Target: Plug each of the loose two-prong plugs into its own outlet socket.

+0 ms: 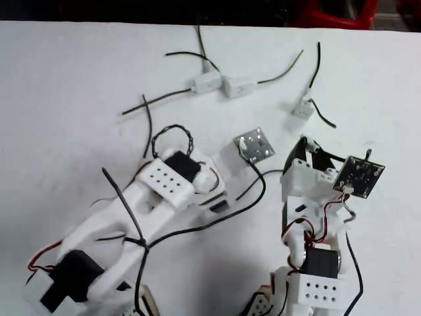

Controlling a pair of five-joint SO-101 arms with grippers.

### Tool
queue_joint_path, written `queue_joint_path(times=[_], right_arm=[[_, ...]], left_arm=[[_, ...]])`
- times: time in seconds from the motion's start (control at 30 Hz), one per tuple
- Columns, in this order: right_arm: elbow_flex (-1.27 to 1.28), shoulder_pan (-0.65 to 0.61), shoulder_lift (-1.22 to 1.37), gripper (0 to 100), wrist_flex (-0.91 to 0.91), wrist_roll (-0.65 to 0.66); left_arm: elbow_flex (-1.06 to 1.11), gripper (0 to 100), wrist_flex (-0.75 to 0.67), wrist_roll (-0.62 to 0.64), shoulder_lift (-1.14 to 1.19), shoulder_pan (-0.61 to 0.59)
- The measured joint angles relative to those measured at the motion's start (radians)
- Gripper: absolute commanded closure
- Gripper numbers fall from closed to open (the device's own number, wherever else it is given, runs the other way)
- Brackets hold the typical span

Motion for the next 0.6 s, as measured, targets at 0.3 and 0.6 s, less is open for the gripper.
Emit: queue_joint_path(times=[0.3,0.6], right_arm=[[0.0,0.002,0.0,98.1,0.0,0.0],[0.0,0.002,0.0,98.1,0.0,0.0]], left_arm=[[0.0,74,-0.069,-0.038,0.052,-0.115],[0.003,78,-0.041,-0.058,0.176,-0.035]])
